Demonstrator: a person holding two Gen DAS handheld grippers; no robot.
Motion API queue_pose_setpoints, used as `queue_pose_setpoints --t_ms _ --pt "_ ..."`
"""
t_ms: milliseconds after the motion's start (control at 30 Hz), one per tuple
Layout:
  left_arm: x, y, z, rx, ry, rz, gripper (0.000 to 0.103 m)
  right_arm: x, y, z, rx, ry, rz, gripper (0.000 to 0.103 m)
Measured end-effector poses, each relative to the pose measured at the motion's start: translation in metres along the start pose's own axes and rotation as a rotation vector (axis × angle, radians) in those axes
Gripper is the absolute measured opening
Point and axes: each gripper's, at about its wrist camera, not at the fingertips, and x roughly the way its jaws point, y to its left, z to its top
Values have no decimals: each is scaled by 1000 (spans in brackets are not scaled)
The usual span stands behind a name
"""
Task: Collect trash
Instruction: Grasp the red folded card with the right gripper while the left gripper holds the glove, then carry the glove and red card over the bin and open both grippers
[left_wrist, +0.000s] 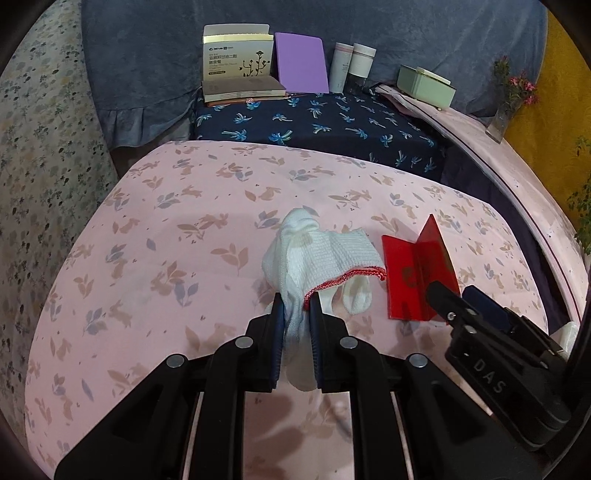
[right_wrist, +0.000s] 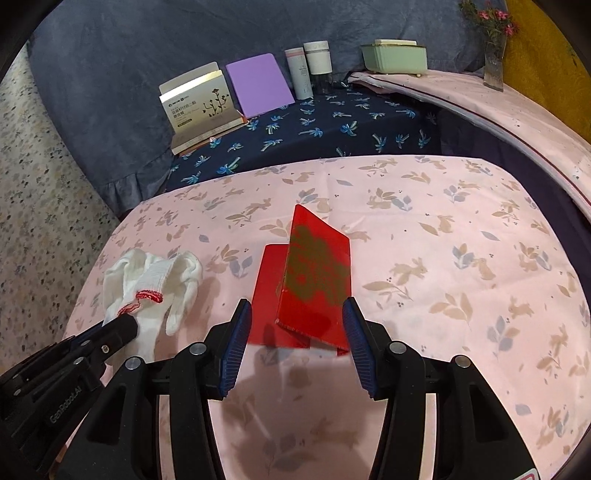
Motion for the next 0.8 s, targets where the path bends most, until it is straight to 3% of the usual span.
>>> queue_pose_setpoints --t_ms 67,233,300,533,800 --pt "5 0 3 -1 5 -4 13 8 -3 1 13 15 4 47" --pt "8 -5 2 7 12 -12 13 8 -11 0 22 15 -14 13" --pt "5 -10 -1 8 13 -18 13 3 -14 -3 24 18 -10 5" --pt "-20 -37 -13 45 -4 -37 13 -38 -33 -19 57 -15 -10 3" --pt "-64 -96 -40 122 -29 -88 13 -104 -74 -43 115 -69 -37 3"
